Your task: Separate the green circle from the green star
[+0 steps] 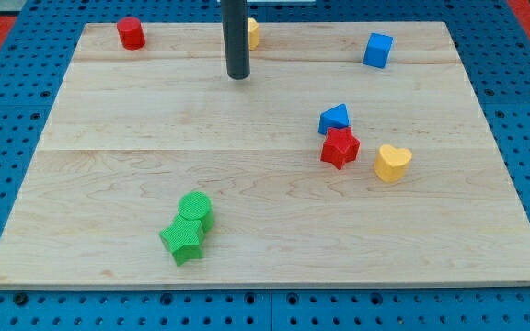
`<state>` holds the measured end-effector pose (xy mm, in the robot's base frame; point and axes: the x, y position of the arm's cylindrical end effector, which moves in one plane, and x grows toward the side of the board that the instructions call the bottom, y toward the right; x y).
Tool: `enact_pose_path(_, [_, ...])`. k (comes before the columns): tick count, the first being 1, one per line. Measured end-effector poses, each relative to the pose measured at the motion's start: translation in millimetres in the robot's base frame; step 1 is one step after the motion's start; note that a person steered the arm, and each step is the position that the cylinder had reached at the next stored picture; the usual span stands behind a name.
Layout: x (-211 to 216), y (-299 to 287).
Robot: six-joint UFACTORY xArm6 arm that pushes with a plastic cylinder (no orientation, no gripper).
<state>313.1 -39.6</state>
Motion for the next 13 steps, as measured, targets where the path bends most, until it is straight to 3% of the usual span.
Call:
enact_pose_path(4, [179,72])
enact_pose_path(5, [221,58])
enact_pose_path(6, [242,0])
enact_pose_path(7, [272,0])
enact_pose_path(11, [237,-72])
enact_pose_path(12, [236,-48])
enact_pose_path(13, [206,-40])
